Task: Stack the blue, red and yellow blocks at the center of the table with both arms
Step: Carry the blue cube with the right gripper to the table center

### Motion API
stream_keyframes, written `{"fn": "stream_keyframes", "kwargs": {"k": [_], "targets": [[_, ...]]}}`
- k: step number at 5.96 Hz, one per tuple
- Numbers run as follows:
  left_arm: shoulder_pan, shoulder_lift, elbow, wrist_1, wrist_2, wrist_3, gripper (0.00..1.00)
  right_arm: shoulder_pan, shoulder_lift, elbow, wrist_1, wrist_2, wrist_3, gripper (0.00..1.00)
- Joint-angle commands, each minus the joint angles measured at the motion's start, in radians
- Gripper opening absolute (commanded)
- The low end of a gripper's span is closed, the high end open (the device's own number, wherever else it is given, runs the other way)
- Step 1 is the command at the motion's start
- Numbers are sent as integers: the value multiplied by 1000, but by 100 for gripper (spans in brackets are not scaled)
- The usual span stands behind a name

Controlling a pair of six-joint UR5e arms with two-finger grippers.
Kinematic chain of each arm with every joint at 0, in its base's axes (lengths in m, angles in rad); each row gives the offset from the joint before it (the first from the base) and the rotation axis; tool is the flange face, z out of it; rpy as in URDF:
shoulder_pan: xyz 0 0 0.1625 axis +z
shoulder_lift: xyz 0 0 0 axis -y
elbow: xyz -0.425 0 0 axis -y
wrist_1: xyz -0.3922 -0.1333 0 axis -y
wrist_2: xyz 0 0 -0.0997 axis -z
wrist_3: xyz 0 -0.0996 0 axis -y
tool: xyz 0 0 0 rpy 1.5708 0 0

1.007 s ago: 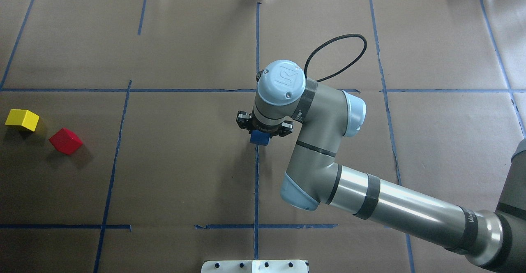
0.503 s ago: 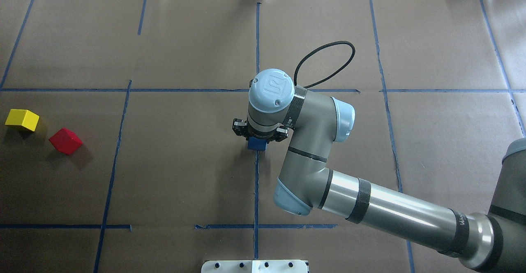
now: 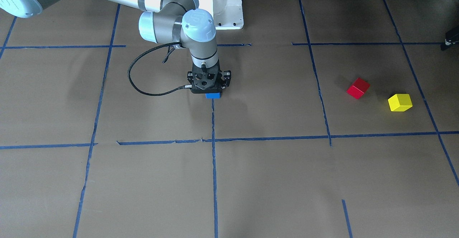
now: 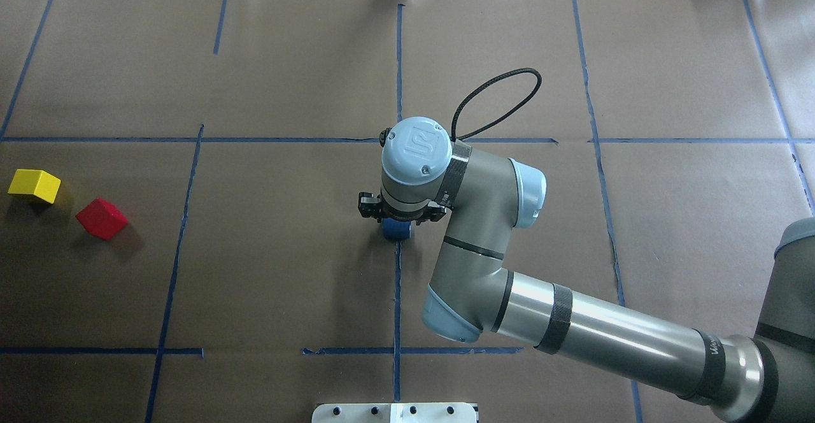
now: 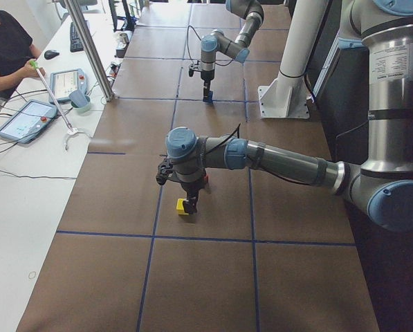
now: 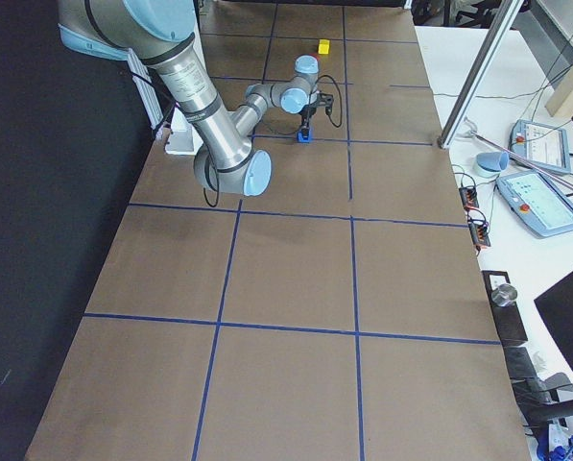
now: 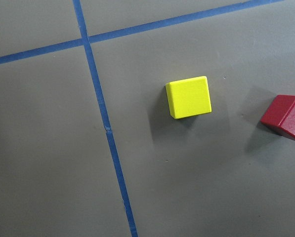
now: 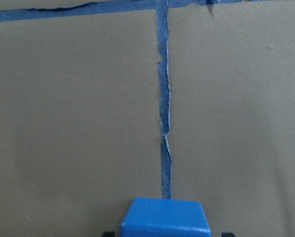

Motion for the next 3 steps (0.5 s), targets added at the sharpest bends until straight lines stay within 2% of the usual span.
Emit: {"fn": "stream_keyframes", "kwargs": {"k": [1, 2, 3], "targets": [[0, 2, -5, -1, -2, -1, 100, -4, -1, 36, -4, -17, -32, 100], [5, -5, -5, -5, 0, -1, 100, 33, -16, 129, -73, 0, -33, 100], [20, -6, -8, -57, -2, -4, 100, 104, -74, 276, -141, 59, -42, 100]]}}
